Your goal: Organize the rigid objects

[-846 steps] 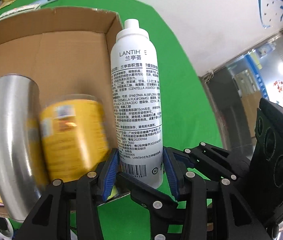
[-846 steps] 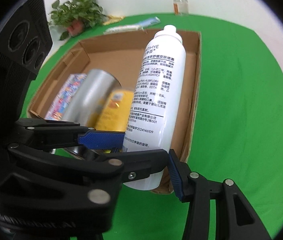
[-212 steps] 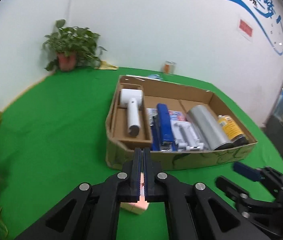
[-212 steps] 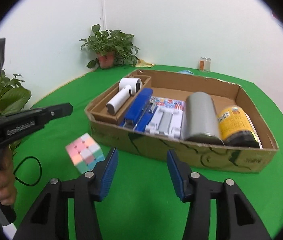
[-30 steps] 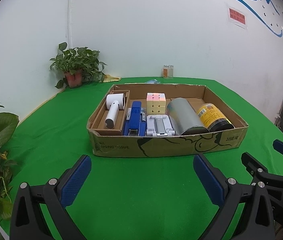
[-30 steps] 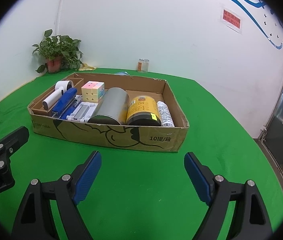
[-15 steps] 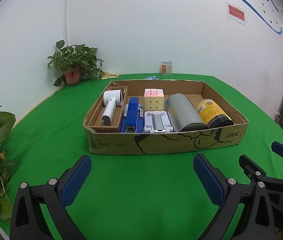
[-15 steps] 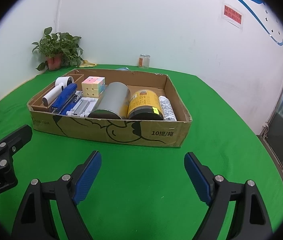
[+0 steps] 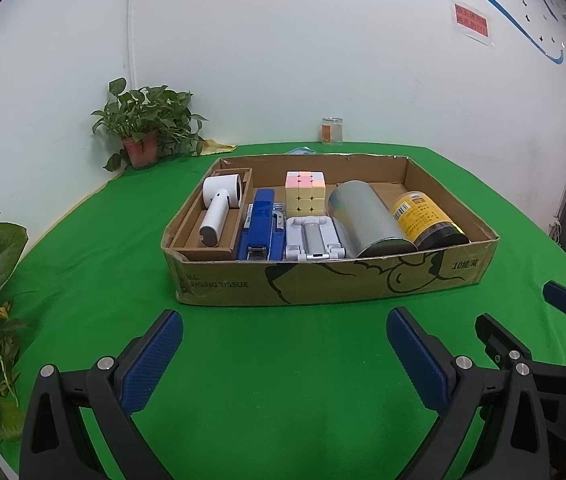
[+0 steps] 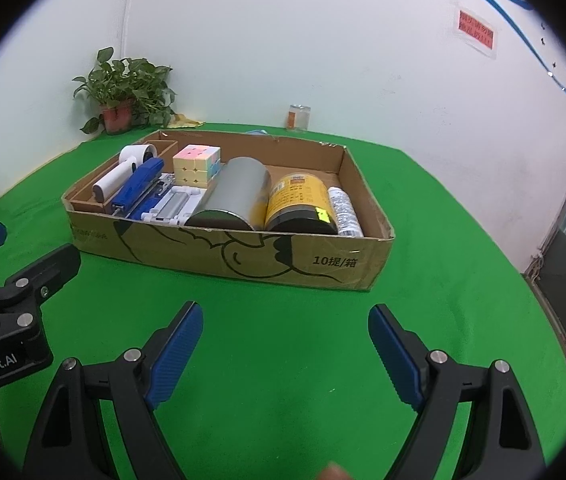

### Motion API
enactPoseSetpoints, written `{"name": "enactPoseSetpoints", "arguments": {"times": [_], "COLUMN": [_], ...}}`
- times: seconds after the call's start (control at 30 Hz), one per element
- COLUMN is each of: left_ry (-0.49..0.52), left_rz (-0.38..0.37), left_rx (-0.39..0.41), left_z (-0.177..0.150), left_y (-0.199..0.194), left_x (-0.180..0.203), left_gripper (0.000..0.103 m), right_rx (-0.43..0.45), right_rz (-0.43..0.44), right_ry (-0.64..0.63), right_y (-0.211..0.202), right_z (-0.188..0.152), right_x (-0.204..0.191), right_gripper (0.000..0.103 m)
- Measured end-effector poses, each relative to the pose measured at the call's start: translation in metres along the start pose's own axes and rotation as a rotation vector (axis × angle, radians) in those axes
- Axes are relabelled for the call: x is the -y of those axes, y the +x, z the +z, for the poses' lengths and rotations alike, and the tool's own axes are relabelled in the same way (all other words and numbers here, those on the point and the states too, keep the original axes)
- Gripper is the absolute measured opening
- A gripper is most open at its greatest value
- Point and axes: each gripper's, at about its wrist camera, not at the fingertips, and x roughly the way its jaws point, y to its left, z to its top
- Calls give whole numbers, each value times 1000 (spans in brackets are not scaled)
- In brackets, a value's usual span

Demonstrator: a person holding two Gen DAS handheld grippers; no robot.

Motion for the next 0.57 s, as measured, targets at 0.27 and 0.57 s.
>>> {"name": "enactPoseSetpoints", "arguments": {"times": [0.27,0.57], "left_ry": [-10,-19], "left_rz": [1,7], "left_rx": [-10,1], "left_z": [-2,-7], "left_y": [3,0], "left_x": [-4,-7], "left_gripper": [102,103], "right_rx": [66,37], "right_rz": [-22,50], "right_ry": [-45,-1], "right_y": [-9,-9], "right_z": [-1,-2], "right_x": [-10,-5], "right_gripper": [97,102]}}
